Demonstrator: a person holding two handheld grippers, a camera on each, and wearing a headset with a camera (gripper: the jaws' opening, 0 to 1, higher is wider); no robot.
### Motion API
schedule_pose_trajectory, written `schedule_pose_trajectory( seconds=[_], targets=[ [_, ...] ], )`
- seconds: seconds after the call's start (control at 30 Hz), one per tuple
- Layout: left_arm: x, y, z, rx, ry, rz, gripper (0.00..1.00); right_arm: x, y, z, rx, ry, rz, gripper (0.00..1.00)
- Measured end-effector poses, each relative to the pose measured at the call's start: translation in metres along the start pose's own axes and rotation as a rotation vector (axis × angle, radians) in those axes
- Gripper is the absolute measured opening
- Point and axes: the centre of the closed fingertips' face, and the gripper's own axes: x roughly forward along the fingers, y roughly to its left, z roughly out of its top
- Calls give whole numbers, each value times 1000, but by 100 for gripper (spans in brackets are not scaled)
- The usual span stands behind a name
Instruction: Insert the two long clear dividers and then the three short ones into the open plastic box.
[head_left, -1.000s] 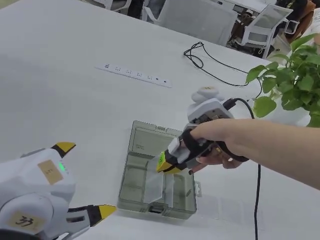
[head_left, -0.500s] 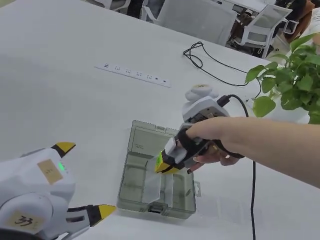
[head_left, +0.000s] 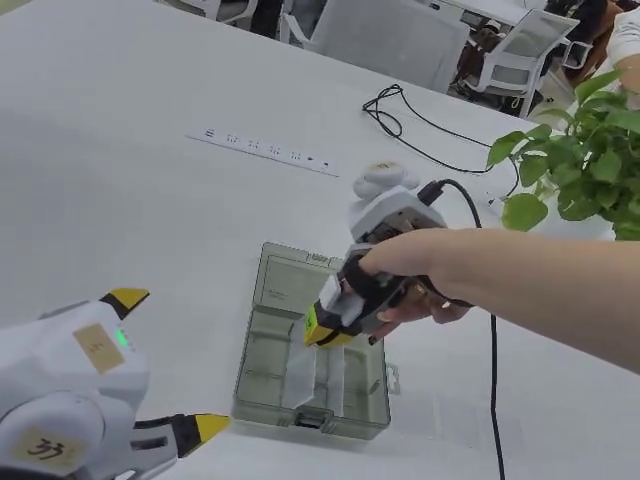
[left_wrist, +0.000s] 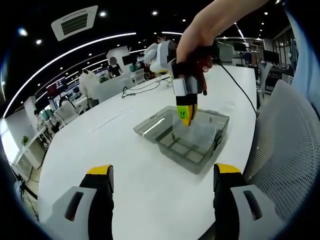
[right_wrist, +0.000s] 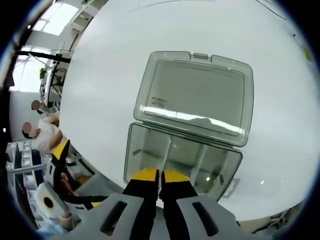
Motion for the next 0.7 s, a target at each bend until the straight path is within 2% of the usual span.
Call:
schedule_pose_trajectory(
  seconds=[0.4,0.67,0.7],
  targets=[
    [-1,2,0,-10,-7,6,83,5,2,-1,-60,36,-47,3],
    [0,2,0,1,-3,7,83,-2,-4,-1,-11,42,-27,3],
    [0,1,0,1,-5,6,83,-3,-6,-1,-6,40,-39,3]
  ],
)
